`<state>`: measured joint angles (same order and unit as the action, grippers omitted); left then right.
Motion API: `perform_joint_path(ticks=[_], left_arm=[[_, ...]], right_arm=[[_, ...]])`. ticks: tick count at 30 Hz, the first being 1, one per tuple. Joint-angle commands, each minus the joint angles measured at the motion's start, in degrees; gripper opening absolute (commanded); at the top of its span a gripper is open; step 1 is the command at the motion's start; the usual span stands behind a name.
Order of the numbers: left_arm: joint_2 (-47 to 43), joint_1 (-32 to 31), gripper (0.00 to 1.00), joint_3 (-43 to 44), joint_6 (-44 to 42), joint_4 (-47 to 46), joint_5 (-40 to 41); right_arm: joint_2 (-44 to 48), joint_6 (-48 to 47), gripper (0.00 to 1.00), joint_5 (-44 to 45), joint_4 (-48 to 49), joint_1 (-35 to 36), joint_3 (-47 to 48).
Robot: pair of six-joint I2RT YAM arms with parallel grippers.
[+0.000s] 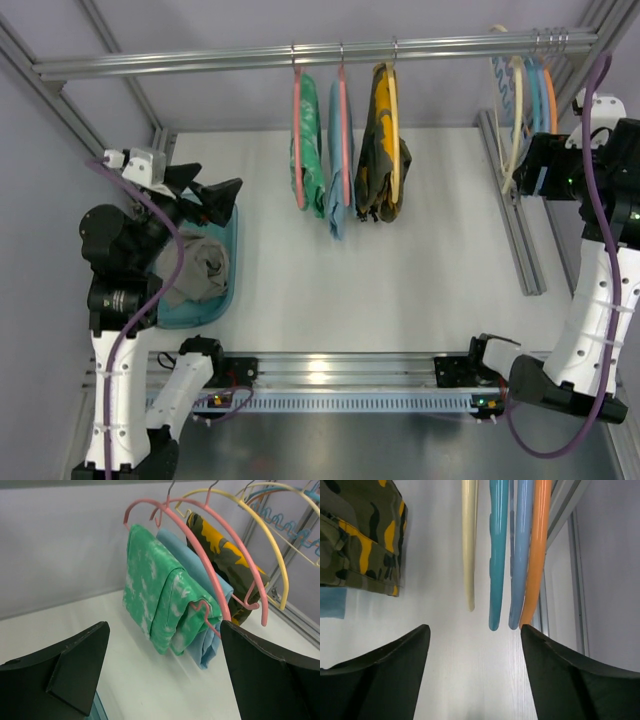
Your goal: Remove the trousers from the hanger
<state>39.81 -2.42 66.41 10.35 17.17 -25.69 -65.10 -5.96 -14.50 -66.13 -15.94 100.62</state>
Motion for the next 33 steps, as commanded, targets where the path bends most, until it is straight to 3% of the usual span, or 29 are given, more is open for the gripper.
perform_joint_path(ticks=[1, 5, 8, 12, 15, 17, 24, 33], left_arm=[[3.77, -0.05, 0.98, 4.42, 1.16, 4.71, -0.94], [6.32, -0.05, 0.98, 6.71, 6.07, 4.98, -4.97], [9.05, -0.05, 0.98, 9.17, 6.7, 6.64, -7.17], [13.35, -0.05, 0.98, 11.63, 4.51, 15.85, -6.57], [15.55, -0.05, 0.98, 12.16, 1.35, 25.09, -0.51], [16.17, -0.05, 0.98, 11.99, -1.9, 30.79, 3.44], [10.74, -0.05, 0.98, 6.2, -6.92, 36.97, 8.91], [5.18, -0.05, 0.98, 3.2, -7.27, 38.9, 11.01]], right_arm=[[2.35, -1.07, 0.76, -3.32, -0.31, -0.58, 5.02], [2.61, -1.16, 0.99, -13.34, -0.85, -0.58, 6.78], [2.79, 0.68, 0.99, -26.66, 0.82, -0.49, 5.56], [2.79, 5.6, 1.0, -34.18, 5.91, 2.66, 0.21], [3.4, 7.89, 1.0, -27.88, 8.72, 15.03, -4.7], [5.68, 9.46, 0.99, -28.99, 13.1, 23.38, -9.02], [13.94, 12.81, 0.99, -26.29, 17.34, 29.91, -27.29], [23.44, 11.84, 0.99, -24.08, 16.3, 30.53, -33.29]])
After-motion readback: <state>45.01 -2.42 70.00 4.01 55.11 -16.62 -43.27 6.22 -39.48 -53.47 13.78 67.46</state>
